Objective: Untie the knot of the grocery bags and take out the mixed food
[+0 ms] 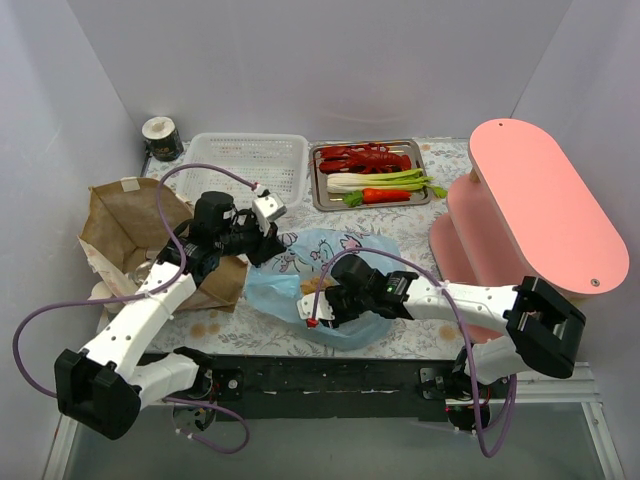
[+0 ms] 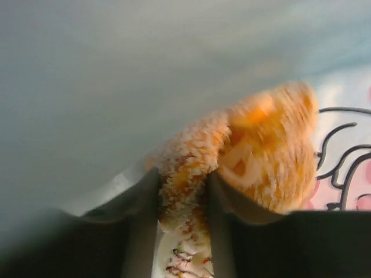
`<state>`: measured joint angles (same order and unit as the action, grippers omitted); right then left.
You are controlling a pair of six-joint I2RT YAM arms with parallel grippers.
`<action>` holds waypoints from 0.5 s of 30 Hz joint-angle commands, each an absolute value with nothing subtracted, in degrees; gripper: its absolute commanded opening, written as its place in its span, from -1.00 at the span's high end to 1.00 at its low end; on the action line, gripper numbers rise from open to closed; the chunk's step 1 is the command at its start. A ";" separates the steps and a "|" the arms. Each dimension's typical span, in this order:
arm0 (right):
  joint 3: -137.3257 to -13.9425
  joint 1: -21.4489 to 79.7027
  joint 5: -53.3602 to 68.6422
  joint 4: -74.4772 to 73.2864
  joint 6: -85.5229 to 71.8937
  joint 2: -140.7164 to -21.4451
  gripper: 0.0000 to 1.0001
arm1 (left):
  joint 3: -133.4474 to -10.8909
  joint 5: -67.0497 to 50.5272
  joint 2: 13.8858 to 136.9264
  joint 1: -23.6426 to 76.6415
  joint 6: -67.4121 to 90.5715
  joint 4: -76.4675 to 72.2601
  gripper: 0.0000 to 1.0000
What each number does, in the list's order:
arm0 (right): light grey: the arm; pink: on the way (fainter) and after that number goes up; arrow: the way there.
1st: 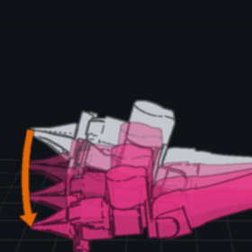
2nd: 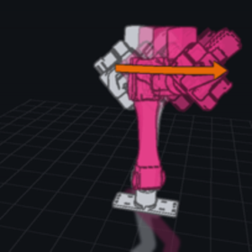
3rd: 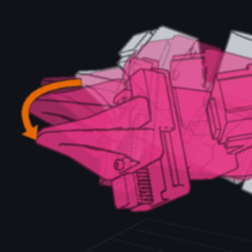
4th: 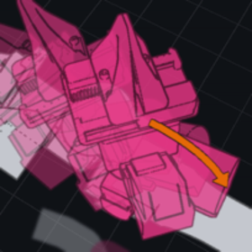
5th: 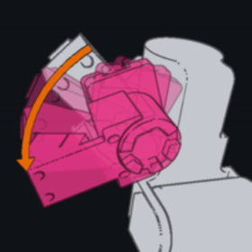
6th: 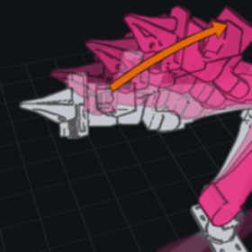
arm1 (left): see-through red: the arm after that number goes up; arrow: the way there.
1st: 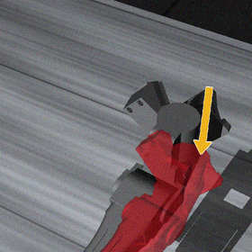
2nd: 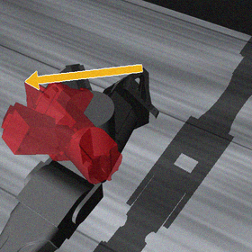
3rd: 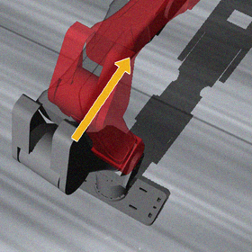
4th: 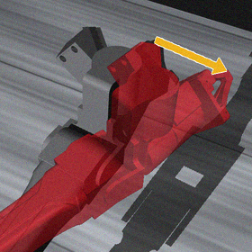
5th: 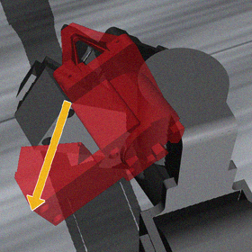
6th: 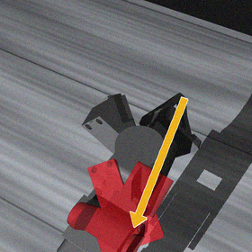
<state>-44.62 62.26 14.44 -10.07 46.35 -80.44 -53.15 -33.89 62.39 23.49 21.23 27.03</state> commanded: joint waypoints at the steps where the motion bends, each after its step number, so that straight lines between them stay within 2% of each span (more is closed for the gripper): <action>1: -43.94 62.23 10.73 -8.08 47.89 -79.72 0.72 | -52.82 -35.15 59.59 22.50 21.09 27.69 0.88; 2: -44.82 62.23 10.37 -9.48 48.51 -78.41 0.97 | -52.21 -35.16 59.50 22.33 21.27 27.69 0.88; 8: -60.37 62.23 15.11 -26.70 54.48 -72.79 0.97 | -51.07 -34.98 58.88 22.06 21.88 27.33 0.83; 11: -64.59 62.23 19.50 -33.12 59.05 -69.27 0.97 | -51.41 -34.28 59.67 21.89 23.11 25.58 0.71; 12: -65.38 62.23 21.60 -35.48 59.85 -68.39 0.97 | -51.94 -34.10 60.03 21.88 23.46 25.14 0.56; 14: -67.22 62.31 23.11 -37.17 61.69 -66.02 0.97 | -52.91 -33.67 61.42 21.80 23.82 24.44 0.40; 15: -67.85 62.31 23.99 -38.48 62.40 -65.31 0.97 | -53.43 -33.31 61.87 21.80 23.91 24.35 0.11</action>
<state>-63.51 62.26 17.61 -29.85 56.55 -69.84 -51.68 -33.87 60.58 22.22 22.81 26.33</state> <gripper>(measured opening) 0.064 0.279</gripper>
